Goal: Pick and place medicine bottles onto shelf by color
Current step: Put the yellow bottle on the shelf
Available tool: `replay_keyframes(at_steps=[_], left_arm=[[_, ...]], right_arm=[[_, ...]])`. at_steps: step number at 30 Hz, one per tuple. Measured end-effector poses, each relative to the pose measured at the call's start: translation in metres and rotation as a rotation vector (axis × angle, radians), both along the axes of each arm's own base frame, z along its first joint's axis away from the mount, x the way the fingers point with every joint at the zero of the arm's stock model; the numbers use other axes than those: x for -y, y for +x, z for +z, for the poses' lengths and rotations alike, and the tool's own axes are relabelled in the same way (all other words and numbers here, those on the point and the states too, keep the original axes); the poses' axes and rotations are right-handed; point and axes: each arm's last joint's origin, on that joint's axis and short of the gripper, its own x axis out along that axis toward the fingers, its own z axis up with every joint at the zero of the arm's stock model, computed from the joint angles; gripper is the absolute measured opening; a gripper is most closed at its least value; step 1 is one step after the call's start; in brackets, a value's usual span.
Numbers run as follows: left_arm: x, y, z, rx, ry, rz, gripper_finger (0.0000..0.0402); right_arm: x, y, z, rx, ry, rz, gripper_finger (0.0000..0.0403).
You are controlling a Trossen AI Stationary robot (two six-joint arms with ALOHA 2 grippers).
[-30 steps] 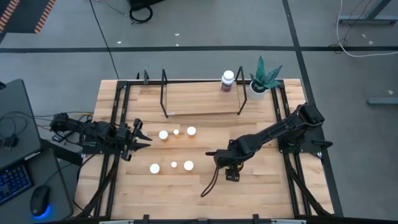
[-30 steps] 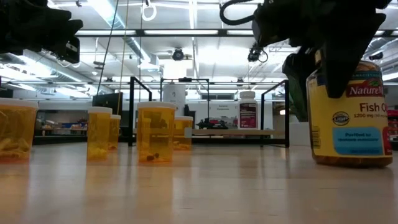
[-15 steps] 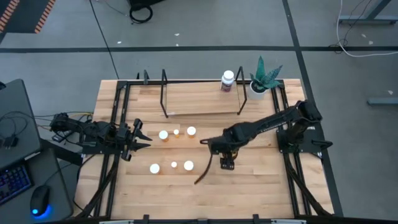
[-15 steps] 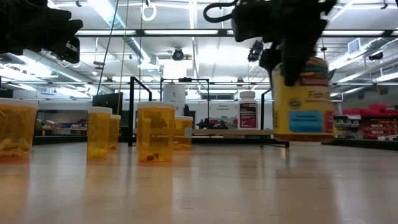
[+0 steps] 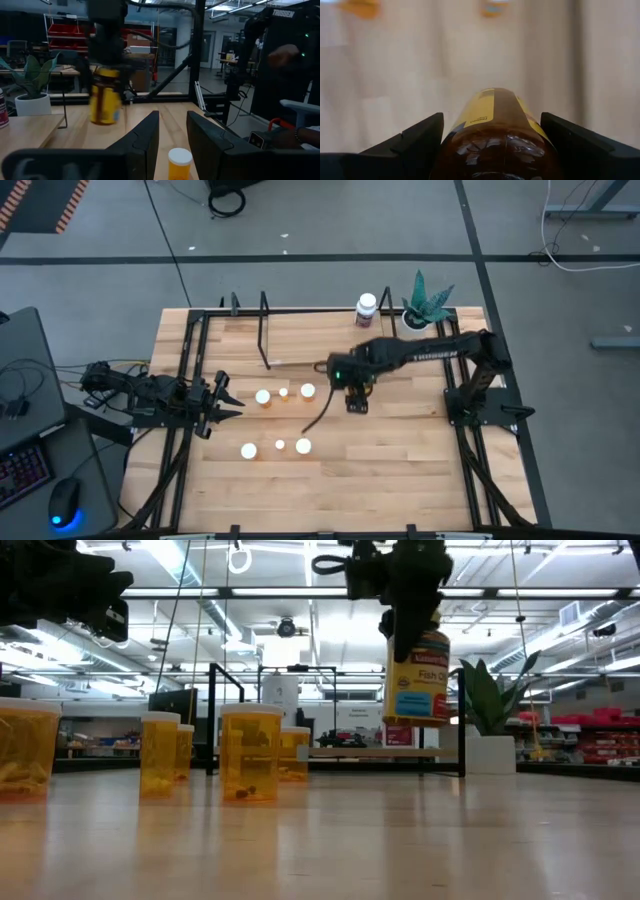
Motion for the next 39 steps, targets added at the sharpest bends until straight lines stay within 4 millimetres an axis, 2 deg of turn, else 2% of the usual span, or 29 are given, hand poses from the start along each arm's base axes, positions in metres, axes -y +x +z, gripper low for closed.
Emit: replay_keyframes(at_steps=[5,9,16,23,28,39], left_arm=[[0.0,0.0,0.0,0.0,0.0,0.0,0.0107],[0.0,0.0,0.0,0.0,0.0,0.0,0.0107],[0.0,0.0,0.0,0.0,0.0,0.0,0.0107],[0.0,0.0,0.0,0.0,0.0,0.0,0.0107],[0.0,0.0,0.0,0.0,0.0,0.0,0.0107],[0.0,0.0,0.0,0.0,0.0,0.0,0.0107]], right_arm=[[0.041,-0.001,0.013,0.028,-0.044,0.011,0.0334],[0.071,-0.007,0.013,0.018,-0.056,0.003,0.0334],[0.109,-0.019,0.013,0.012,-0.056,-0.028,0.0334],[0.131,-0.026,0.009,0.03,-0.037,-0.052,0.0335],[0.139,-0.031,-0.005,0.013,-0.038,-0.054,0.0335],[0.159,-0.04,-0.019,0.023,-0.049,-0.095,0.0335]])
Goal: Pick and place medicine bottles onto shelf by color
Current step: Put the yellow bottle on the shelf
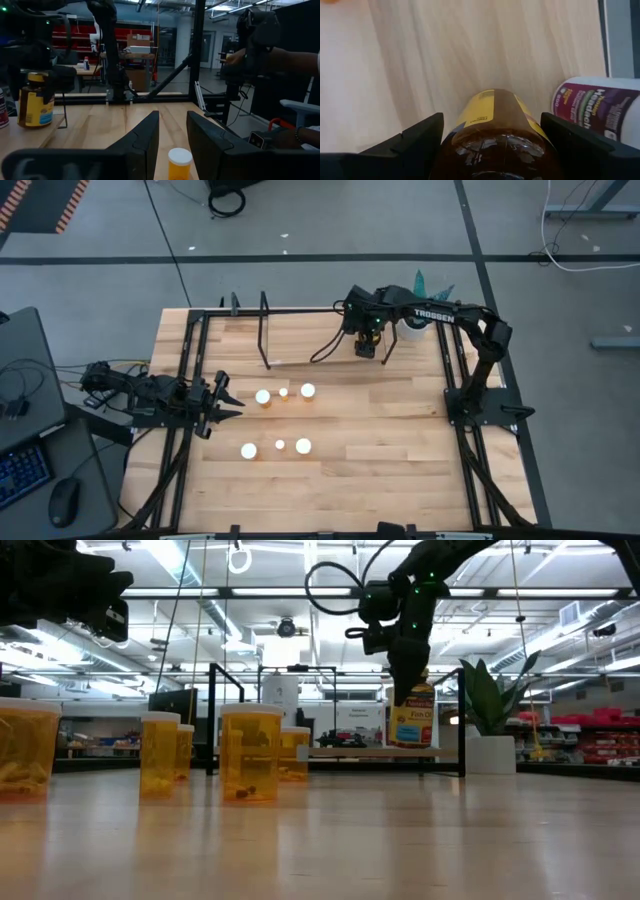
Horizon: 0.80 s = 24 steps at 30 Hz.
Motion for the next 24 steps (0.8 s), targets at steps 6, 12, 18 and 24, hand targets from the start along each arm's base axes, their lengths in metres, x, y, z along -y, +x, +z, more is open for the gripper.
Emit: replay_keyframes(at_steps=[6,12,18,24], left_arm=[[0.0,0.0,0.0,0.0,0.0,0.0,0.0107],[0.0,0.0,0.0,0.0,0.0,0.0,0.0107],[0.0,0.0,0.0,0.0,0.0,0.0,0.0107],[0.0,0.0,0.0,0.0,0.0,0.0,0.0107]], right_arm=[[0.003,-0.001,0.0,0.008,-0.004,-0.011,0.0361],[0.004,-0.001,0.0,-0.008,-0.033,-0.019,0.0389],[0.004,0.0,0.001,-0.015,-0.072,-0.007,0.0393],[0.004,0.003,0.013,-0.001,-0.11,0.004,0.0393]])
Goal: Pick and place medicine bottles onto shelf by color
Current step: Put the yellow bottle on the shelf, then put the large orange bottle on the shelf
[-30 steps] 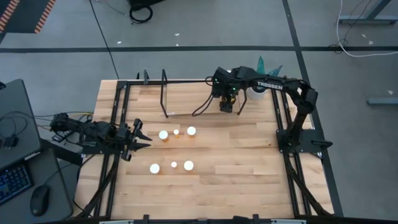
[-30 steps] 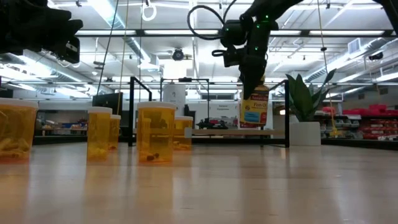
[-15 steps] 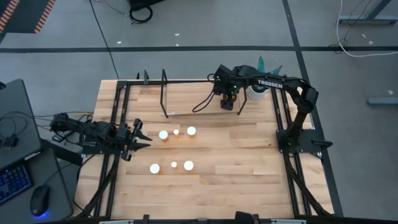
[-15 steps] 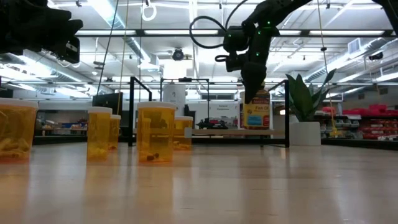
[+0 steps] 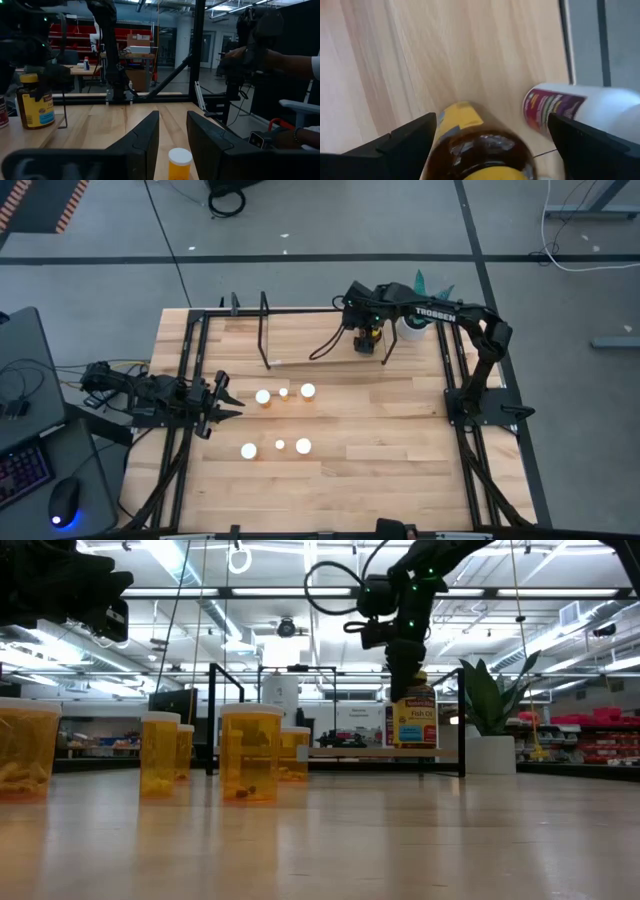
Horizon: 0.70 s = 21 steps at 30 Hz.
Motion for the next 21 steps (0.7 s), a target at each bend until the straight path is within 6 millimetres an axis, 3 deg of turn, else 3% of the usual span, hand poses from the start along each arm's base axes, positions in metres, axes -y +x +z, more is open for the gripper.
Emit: replay_keyframes(at_steps=[15,21], left_arm=[[0.0,0.0,0.0,0.0,0.0,0.0,0.0107],[0.0,0.0,0.0,0.0,0.0,0.0,0.0107]], right_arm=[[0.0,0.016,0.062,0.231,-0.049,0.08,0.0394],[-0.008,0.03,0.073,0.398,-0.015,0.161,0.0394]])
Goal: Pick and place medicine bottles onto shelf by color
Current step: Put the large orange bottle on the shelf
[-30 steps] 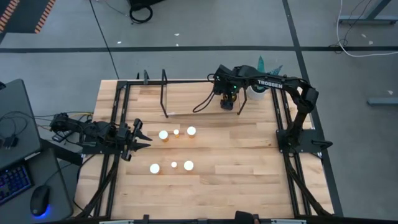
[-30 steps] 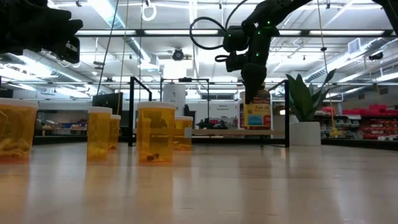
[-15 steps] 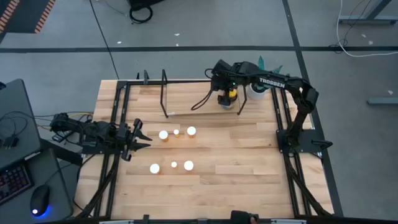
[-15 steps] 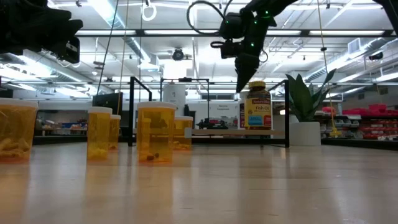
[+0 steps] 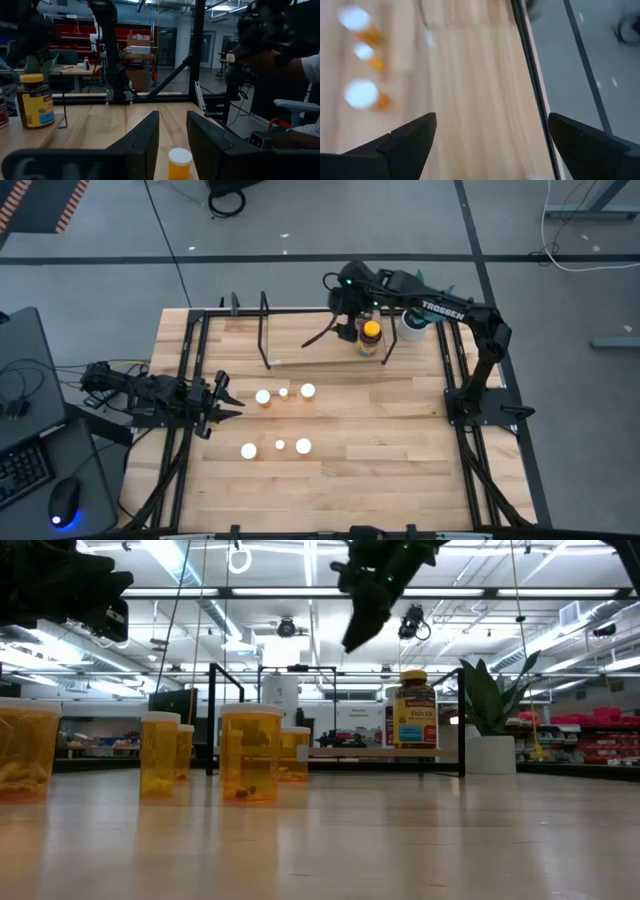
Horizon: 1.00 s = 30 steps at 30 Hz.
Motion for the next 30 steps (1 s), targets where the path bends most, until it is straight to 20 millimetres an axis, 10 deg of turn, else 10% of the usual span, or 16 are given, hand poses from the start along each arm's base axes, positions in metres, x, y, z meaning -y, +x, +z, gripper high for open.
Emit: replay_keyframes(at_steps=[30], left_arm=[[0.0,0.0,0.0,0.0,0.0,0.0,0.0107]], right_arm=[[-0.108,0.055,-0.02,0.228,0.081,0.211,0.0393]])
